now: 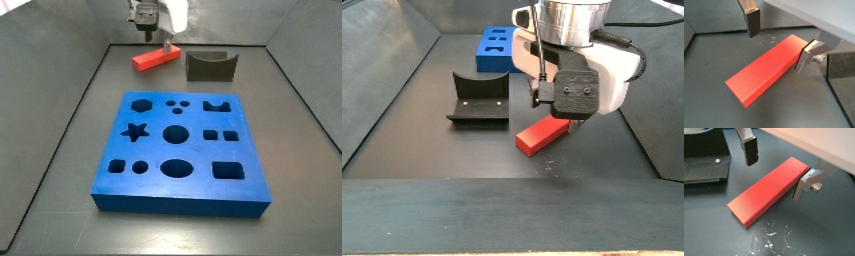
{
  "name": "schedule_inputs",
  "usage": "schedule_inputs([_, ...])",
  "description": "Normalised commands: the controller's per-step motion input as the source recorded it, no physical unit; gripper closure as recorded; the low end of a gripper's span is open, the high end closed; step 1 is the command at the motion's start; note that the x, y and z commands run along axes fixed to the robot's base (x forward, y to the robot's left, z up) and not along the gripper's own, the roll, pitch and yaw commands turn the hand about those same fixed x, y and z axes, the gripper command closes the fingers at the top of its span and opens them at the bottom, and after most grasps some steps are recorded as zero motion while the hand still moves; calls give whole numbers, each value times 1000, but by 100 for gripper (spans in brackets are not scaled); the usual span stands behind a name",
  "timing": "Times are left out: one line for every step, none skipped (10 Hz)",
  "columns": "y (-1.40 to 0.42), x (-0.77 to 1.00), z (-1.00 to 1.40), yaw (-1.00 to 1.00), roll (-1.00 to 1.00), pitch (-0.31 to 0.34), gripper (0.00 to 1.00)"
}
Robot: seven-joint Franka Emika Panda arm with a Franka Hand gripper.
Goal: Pick up the rectangle object. Move up. Place the rectangle object on the fixture. Regrasp the rectangle object. Move to above the board. Insert the rectangle object.
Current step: Pick up the rectangle object.
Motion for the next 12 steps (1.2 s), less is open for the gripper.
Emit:
schedule_inputs([0,0,-829,-489,6,-326,0])
schedule_inputs([0,0,-834,-489,11,-317,0])
schedule_inputs([0,0,-849,-489,23,-300,0])
schedule_inputs([0,0,-851,-497,43,-289,0])
schedule_inputs([0,0,-854,-514,49,-286,0])
schedule_inputs([0,0,-857,-520,51,-286,0])
schedule_inputs([0,0,-857,-511,34,-289,0])
schedule_inputs([0,0,-857,-506,26,-294,0])
schedule_inputs([0,0,-851,-491,6,-303,0])
schedule_inputs([0,0,-849,-483,6,-309,0])
schedule_inputs([0,0,-854,-471,0,-309,0])
schedule_inputs([0,0,-849,-446,0,-314,0])
